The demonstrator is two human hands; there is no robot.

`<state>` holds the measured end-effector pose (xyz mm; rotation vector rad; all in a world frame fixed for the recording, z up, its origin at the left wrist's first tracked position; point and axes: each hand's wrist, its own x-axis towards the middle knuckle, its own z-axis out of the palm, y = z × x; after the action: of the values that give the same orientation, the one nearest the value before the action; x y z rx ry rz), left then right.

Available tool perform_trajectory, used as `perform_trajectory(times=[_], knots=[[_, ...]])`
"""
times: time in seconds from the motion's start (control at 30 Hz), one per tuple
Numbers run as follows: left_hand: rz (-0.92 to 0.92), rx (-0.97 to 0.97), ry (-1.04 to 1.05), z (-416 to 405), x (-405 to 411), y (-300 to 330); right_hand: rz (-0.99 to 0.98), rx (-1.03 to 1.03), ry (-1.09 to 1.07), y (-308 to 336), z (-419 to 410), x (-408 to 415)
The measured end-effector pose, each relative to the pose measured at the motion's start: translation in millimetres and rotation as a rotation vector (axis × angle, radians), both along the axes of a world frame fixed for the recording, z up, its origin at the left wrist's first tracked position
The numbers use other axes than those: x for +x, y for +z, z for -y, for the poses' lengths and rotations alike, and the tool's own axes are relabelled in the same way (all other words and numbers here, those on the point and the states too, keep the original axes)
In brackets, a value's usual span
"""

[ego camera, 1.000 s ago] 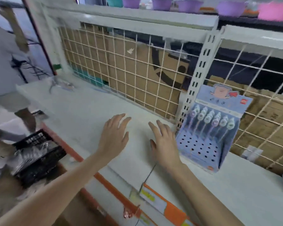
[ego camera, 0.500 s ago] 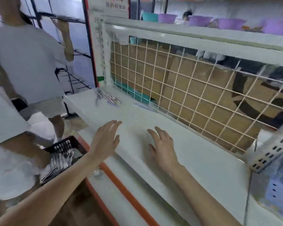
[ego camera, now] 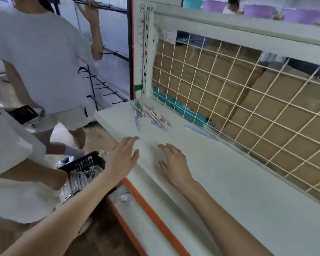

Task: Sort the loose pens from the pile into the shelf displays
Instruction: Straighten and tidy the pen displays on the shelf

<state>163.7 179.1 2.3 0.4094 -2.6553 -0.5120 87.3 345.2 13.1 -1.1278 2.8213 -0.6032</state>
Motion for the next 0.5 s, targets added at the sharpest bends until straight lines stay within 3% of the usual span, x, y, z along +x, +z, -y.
perform_trajectory(times=[0.5], knots=[[0.133, 0.110, 0.159, 96.6, -121.3, -11.0, 0.103, -0.086, 0.000, -14.7, 121.1, -111.9]])
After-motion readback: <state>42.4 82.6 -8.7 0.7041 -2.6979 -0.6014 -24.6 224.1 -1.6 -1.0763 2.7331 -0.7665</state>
